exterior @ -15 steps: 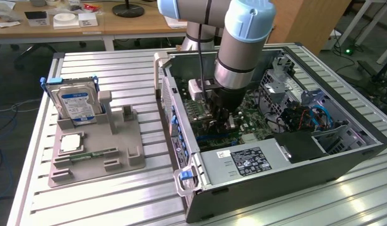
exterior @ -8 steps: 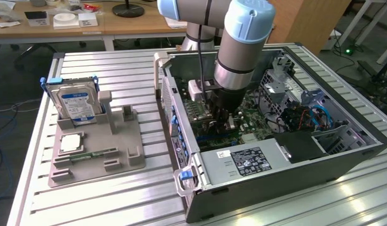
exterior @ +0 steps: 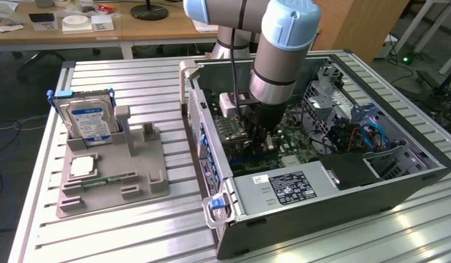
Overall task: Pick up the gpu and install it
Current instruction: 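Insert the gpu into the slot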
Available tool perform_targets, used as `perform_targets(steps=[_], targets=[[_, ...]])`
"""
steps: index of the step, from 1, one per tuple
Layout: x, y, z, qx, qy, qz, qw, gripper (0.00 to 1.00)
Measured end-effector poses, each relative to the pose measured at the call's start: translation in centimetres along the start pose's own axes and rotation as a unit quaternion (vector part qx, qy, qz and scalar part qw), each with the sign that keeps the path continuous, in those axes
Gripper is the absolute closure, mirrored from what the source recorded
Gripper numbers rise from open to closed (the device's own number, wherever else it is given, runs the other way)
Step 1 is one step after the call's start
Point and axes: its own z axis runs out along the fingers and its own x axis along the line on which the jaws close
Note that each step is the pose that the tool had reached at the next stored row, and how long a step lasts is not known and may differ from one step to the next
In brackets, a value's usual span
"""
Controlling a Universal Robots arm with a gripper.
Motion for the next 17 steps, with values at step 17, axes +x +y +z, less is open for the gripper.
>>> perform_targets(steps=[17], targets=[[0.00,0.02,-0.26,0.0000,0.0001,-0.001,1.0000,0.72]])
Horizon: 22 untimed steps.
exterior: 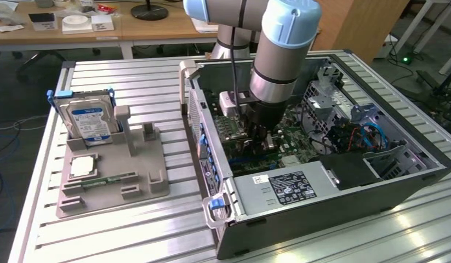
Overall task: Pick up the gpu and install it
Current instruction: 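Insert the gpu into the slot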
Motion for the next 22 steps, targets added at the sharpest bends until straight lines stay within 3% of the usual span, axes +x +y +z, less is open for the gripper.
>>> perform_targets(steps=[22], targets=[[0.07,0.01,0.02,0.0001,-0.0001,-0.002,1.0000,0.72]])
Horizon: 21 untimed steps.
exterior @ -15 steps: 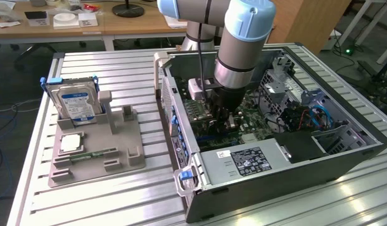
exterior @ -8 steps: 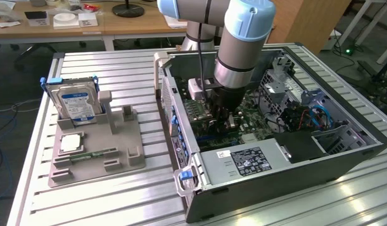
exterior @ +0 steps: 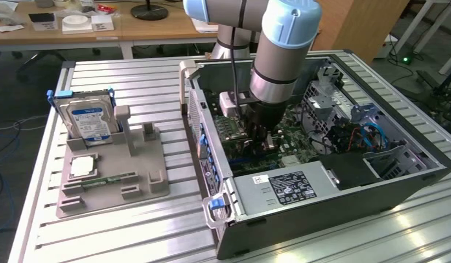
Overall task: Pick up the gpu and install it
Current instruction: 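Insert the gpu into the slot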
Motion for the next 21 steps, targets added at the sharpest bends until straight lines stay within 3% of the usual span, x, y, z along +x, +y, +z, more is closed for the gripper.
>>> perform_targets(steps=[21], targets=[[0.09,0.00,0.43,0.0000,0.0000,0.000,1.0000,0.72]])
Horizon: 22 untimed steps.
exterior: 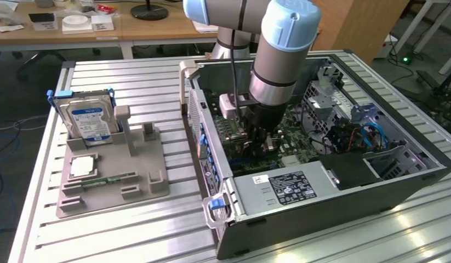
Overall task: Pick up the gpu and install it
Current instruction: 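Insert the gpu into the slot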
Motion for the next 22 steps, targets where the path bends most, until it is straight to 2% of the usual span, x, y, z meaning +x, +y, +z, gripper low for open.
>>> perform_targets(steps=[22], targets=[[0.09,0.00,0.01,0.0000,0.0000,0.000,1.0000,0.72]])
